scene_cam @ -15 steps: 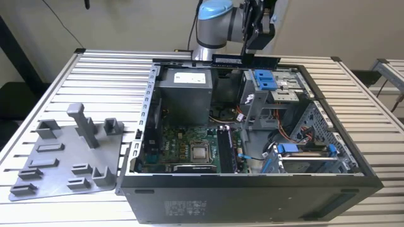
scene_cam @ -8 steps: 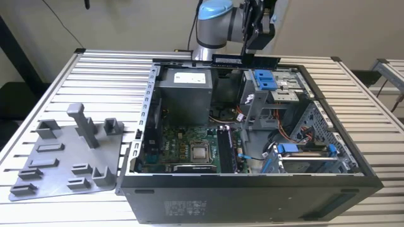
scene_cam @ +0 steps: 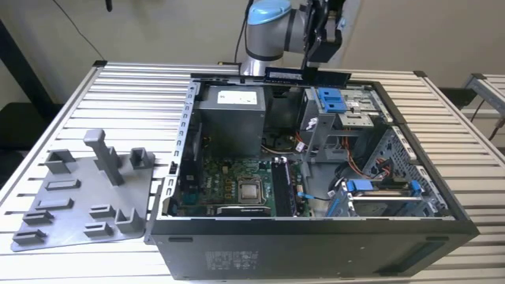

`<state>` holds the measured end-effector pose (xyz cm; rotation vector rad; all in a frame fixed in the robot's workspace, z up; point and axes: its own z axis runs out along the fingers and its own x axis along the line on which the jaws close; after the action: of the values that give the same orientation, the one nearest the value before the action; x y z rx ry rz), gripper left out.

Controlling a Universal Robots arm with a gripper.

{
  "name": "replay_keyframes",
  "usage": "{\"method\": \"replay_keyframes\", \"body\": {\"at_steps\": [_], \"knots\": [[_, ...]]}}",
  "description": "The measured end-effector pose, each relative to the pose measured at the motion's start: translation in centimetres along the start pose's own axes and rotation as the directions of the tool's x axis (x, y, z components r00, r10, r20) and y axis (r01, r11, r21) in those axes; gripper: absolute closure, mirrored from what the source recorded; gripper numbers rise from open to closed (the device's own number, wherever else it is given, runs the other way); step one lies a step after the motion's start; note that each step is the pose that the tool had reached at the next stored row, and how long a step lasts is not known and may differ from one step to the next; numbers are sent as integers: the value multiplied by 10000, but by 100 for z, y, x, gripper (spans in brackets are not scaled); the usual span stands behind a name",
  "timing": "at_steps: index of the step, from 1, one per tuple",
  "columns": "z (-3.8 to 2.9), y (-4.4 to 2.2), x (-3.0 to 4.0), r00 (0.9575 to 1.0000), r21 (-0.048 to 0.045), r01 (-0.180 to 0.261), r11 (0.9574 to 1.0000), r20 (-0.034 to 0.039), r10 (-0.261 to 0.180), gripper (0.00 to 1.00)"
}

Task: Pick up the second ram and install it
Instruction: 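Insert the second ram into the second slot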

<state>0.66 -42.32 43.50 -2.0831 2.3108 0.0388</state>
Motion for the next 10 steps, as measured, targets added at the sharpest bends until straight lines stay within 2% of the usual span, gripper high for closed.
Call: {"method": "replay_keyframes", "body": {"at_steps": [3, 5, 8, 10], "knots": [[2, 0, 0, 9987, 20, -502, 9987, 0, 502, 86], [4, 0, 0, 9963, 34, -861, 9963, 0, 861, 86], [6, 0, 0, 9902, 55, -1397, 9902, 1, 1397, 86], [9, 0, 0, 9845, 69, -1755, 9845, 4, 1755, 86]]}}
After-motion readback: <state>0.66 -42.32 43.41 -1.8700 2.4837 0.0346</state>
